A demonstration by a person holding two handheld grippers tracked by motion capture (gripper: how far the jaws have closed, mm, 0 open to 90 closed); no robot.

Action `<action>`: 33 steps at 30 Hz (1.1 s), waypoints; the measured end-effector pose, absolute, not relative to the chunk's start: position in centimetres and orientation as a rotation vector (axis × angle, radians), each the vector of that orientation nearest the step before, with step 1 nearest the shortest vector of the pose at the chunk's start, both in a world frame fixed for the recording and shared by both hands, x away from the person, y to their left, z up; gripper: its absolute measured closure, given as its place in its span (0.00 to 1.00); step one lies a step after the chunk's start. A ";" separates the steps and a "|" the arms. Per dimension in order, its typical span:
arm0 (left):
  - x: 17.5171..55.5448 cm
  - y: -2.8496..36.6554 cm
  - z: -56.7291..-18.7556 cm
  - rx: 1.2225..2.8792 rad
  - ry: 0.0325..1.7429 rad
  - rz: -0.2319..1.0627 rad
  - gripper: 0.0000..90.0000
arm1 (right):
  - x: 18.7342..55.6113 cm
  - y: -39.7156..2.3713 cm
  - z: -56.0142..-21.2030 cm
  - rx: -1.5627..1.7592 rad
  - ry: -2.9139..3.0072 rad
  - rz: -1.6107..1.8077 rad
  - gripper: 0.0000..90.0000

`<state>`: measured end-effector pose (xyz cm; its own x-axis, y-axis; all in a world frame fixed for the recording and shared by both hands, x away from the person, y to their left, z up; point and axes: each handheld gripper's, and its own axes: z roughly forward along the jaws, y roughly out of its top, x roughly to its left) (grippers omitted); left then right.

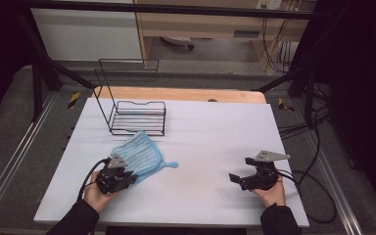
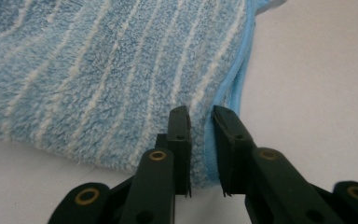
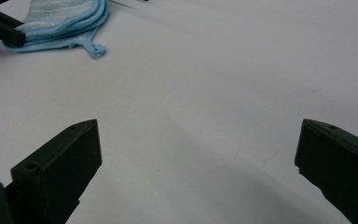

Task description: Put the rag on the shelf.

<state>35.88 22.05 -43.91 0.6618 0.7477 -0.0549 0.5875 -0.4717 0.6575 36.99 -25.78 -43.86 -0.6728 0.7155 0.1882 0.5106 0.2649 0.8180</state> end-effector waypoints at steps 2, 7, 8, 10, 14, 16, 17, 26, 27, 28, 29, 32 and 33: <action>35.9 22.1 -43.9 2.218 1.025 0.313 0.88 | 37.0 -25.8 -43.8 1.146 2.314 1.367 0.01; 35.9 22.4 -43.7 2.220 1.011 0.306 0.91 | 37.0 -25.8 -43.8 1.144 2.314 1.368 0.01; 35.9 22.4 -43.7 2.219 1.007 0.304 0.91 | 37.0 -25.8 -43.8 1.147 2.312 1.370 0.01; 35.8 22.6 -43.7 2.220 1.002 0.299 0.92 | 37.0 -25.8 -43.8 1.146 2.310 1.373 0.01; 35.7 22.9 -43.6 2.215 1.000 0.279 0.92 | 37.0 -25.9 -43.8 1.149 2.311 1.376 0.01; 35.6 23.1 -43.5 2.216 0.997 0.270 0.92 | 37.0 -25.9 -43.8 1.148 2.308 1.380 0.01; 35.6 23.2 -43.5 2.218 0.993 0.265 0.92 | 37.0 -25.9 -43.8 1.148 2.308 1.381 0.01; 34.5 24.7 -43.1 2.246 0.971 0.238 0.92 | 36.8 -25.9 -43.7 1.157 2.305 1.384 0.02; 34.4 24.9 -43.0 2.256 0.964 0.242 0.92 | 36.8 -25.9 -43.7 1.154 2.305 1.383 0.02; 34.3 25.0 -43.0 2.262 0.960 0.243 0.92 | 36.8 -25.9 -43.7 1.153 2.303 1.384 0.02; 34.2 25.2 -43.0 2.266 0.960 0.244 0.92 | 36.8 -25.9 -43.7 1.153 2.303 1.385 0.02; 33.9 26.0 -42.9 2.272 0.960 0.236 0.92 | 36.8 -25.9 -43.7 1.153 2.303 1.384 0.02; 33.9 26.1 -43.0 2.268 0.966 0.228 0.91 | 36.8 -25.9 -43.7 1.152 2.304 1.384 0.02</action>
<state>33.87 26.15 -42.95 0.7130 0.6954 -0.0901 0.5814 -0.5144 0.6303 36.81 -25.90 -43.71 -0.6697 0.7156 0.1986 0.5116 0.2506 0.8219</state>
